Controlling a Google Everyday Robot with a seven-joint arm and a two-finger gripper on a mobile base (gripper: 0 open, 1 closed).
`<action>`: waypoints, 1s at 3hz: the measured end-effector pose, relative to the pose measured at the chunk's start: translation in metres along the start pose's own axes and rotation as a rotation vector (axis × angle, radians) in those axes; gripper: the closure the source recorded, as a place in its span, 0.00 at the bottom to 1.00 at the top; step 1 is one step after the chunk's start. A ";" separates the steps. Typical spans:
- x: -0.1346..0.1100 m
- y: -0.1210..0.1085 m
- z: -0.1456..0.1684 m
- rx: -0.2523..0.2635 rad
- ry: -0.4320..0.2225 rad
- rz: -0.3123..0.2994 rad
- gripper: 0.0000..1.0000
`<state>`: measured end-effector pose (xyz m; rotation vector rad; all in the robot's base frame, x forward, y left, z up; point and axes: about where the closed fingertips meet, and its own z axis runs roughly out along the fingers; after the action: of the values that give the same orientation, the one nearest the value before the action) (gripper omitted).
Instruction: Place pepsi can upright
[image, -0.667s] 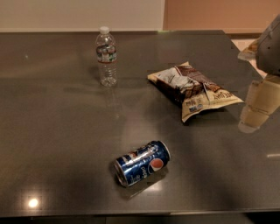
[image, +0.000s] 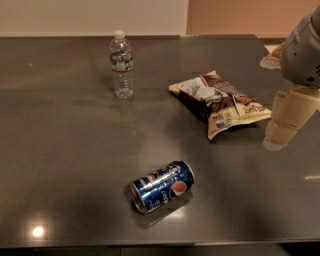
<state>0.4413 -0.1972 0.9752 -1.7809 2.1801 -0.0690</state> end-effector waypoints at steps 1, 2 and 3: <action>-0.024 0.003 0.010 -0.022 -0.023 -0.058 0.00; -0.050 0.009 0.021 -0.047 -0.049 -0.113 0.00; -0.075 0.023 0.035 -0.079 -0.078 -0.174 0.00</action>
Offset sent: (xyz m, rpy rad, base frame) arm 0.0067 0.0847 -0.0248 0.0367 0.0482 0.2026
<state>0.4418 -0.1142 0.9528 -1.9791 1.9965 0.0470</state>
